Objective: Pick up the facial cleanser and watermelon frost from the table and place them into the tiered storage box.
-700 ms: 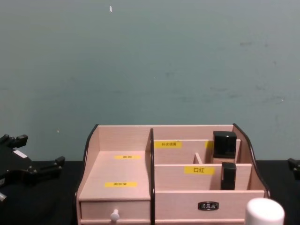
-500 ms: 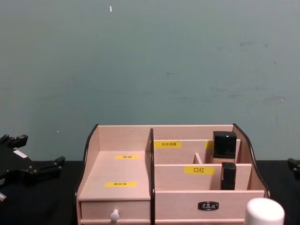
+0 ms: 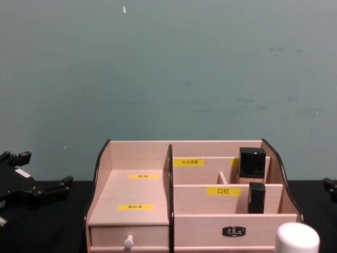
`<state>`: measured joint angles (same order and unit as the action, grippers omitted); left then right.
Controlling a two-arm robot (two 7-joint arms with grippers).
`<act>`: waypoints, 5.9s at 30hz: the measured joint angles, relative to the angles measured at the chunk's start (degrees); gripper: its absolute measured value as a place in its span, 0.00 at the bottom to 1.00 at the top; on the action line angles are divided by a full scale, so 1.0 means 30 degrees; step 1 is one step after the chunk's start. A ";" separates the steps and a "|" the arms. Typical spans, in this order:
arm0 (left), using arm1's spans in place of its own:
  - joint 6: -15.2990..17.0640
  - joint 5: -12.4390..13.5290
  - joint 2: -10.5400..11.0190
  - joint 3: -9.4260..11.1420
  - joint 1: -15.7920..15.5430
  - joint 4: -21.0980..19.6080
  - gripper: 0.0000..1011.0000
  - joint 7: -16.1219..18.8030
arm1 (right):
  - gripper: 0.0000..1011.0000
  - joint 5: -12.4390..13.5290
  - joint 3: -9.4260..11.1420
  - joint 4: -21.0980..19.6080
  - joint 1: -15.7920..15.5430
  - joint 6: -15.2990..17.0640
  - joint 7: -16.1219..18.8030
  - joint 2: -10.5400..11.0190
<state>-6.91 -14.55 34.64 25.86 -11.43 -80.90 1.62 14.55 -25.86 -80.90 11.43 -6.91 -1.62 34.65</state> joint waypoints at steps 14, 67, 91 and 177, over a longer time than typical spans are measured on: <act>0.0000 0.0001 0.0000 0.0000 0.0001 0.0000 1.00 0.0000 | 0.99 0.0001 0.0000 0.0000 0.0001 0.0000 0.0000 0.0000; 0.0000 0.0000 0.0000 0.0000 0.0001 0.0000 1.00 0.0001 | 0.99 0.6053 0.3750 -1.2168 -0.7724 0.3518 0.7612 0.4739; 0.0000 0.0000 0.0001 -0.0001 0.0001 0.0000 1.00 0.0001 | 0.99 0.5140 0.2497 -0.9322 -0.6874 0.4656 0.9187 0.2905; -0.0001 0.0000 0.0000 -0.0001 0.0001 0.0000 1.00 0.0000 | 0.59 0.4371 0.0298 -0.7312 -0.1155 0.3765 1.0727 -0.0219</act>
<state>-6.91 -14.55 34.64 25.86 -11.43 -80.90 1.62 27.66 -24.97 -102.84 7.97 4.39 30.56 33.99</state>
